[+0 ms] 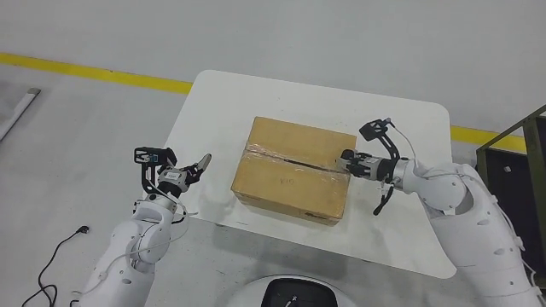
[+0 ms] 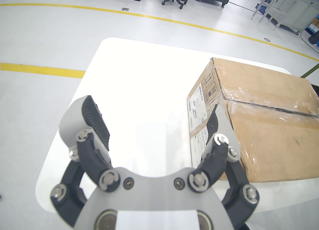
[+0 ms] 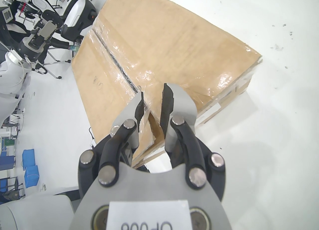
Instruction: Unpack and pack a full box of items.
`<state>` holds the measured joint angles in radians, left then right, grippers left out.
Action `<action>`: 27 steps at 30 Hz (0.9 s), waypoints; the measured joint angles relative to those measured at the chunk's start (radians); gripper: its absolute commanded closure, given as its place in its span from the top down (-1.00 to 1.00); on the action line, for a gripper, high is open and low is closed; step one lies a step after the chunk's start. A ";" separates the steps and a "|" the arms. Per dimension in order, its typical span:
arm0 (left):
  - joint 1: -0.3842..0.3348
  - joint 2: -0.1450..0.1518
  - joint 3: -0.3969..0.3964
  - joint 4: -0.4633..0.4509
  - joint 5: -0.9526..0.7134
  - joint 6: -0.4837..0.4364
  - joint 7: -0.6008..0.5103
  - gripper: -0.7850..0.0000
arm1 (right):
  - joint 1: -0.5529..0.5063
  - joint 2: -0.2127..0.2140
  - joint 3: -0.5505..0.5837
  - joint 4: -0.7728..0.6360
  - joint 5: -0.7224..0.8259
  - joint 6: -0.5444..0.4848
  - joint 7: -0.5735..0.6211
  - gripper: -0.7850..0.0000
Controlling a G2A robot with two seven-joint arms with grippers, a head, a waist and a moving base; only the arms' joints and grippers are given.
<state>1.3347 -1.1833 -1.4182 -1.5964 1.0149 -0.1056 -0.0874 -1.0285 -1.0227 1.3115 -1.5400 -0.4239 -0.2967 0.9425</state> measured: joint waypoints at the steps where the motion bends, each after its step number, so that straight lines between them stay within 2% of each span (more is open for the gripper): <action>1: 0.000 0.000 0.000 0.000 0.000 0.000 0.000 1.00 | 0.008 0.000 -0.004 0.007 0.005 -0.005 0.013 -0.25; 13: 0.000 0.000 0.000 0.000 0.000 0.000 0.000 1.00 | 0.050 -0.003 -0.058 0.058 0.031 -0.036 0.041 -0.29; 15: 0.000 0.000 0.000 0.000 0.000 0.000 0.000 1.00 | 0.053 -0.003 -0.064 0.062 0.031 -0.037 0.041 -0.38; 16: 0.000 0.000 0.000 0.000 0.000 0.000 0.000 1.00 | 0.054 -0.003 -0.066 0.063 0.032 -0.038 0.041 -0.53; 17: 0.000 0.000 0.000 0.000 0.000 0.000 0.000 1.00 | 0.055 -0.003 -0.067 0.064 0.033 -0.039 0.041 -0.84; 18: 0.000 0.000 0.000 0.000 0.000 0.000 0.000 1.00 | 0.055 -0.003 -0.068 0.064 0.034 -0.040 0.041 -1.00; 27: 0.000 0.000 0.000 0.000 0.000 0.000 0.000 1.00 | 0.052 0.005 -0.053 0.001 0.023 -0.035 0.030 -1.00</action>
<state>1.3347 -1.1833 -1.4182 -1.5964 1.0149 -0.1056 -0.0874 -0.9762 -1.0180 1.2582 -1.5392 -0.4006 -0.3312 0.9723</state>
